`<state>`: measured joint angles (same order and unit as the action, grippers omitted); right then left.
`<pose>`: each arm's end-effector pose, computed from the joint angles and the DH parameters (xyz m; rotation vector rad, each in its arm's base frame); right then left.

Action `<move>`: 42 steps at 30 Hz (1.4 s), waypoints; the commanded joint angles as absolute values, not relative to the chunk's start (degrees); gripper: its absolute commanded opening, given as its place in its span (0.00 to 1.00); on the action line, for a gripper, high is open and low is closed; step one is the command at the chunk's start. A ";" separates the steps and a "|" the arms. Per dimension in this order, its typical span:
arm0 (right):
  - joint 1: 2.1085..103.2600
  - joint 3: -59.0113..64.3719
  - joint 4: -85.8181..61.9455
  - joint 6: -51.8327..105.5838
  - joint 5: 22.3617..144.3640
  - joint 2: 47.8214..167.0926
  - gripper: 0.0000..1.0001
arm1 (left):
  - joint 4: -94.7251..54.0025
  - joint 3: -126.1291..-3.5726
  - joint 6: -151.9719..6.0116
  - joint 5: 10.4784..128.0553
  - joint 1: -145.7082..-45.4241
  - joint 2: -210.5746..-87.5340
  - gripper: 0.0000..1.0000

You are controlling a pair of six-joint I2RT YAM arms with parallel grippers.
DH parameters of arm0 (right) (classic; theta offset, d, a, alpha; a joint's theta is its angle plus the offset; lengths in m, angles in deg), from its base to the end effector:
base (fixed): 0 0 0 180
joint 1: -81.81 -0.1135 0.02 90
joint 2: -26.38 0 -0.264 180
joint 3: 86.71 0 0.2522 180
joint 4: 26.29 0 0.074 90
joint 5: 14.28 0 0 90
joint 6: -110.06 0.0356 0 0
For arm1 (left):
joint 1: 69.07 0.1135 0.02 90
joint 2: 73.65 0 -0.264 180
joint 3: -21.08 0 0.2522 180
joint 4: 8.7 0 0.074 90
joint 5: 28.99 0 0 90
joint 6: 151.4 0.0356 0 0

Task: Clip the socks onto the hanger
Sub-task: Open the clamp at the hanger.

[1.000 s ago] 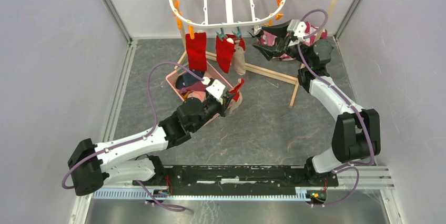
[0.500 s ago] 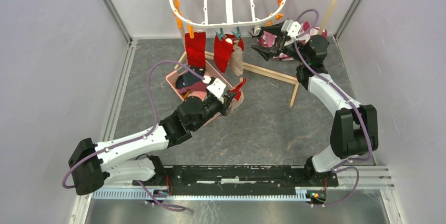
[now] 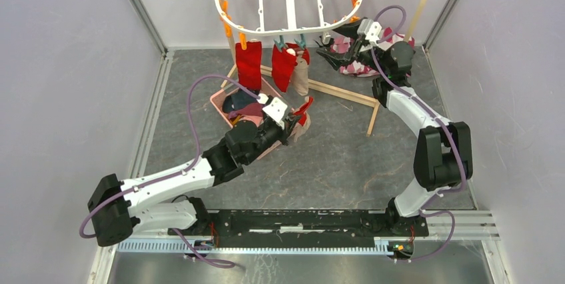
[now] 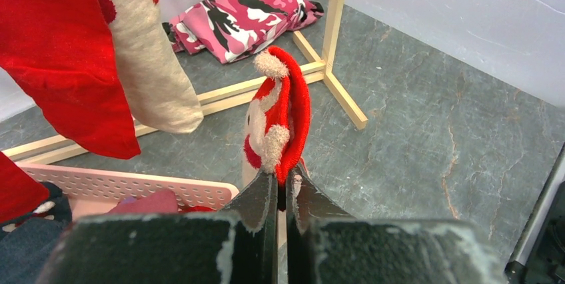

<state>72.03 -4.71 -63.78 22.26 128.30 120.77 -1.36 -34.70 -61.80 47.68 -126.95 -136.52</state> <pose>0.3629 0.0912 0.3632 -0.8920 1.0035 0.6949 0.1444 -0.2146 0.3178 0.6006 1.4830 -0.6150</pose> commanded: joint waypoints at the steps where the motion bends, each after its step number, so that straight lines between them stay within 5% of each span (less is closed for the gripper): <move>1: 72.20 -0.91 -71.37 26.57 129.64 122.21 0.84 | -0.14 -37.42 -62.81 48.17 -127.16 -136.95 0.02; 42: 73.32 -4.99 -89.50 43.28 130.13 121.66 0.78 | -0.27 -37.71 -64.11 48.50 -127.32 -137.19 0.02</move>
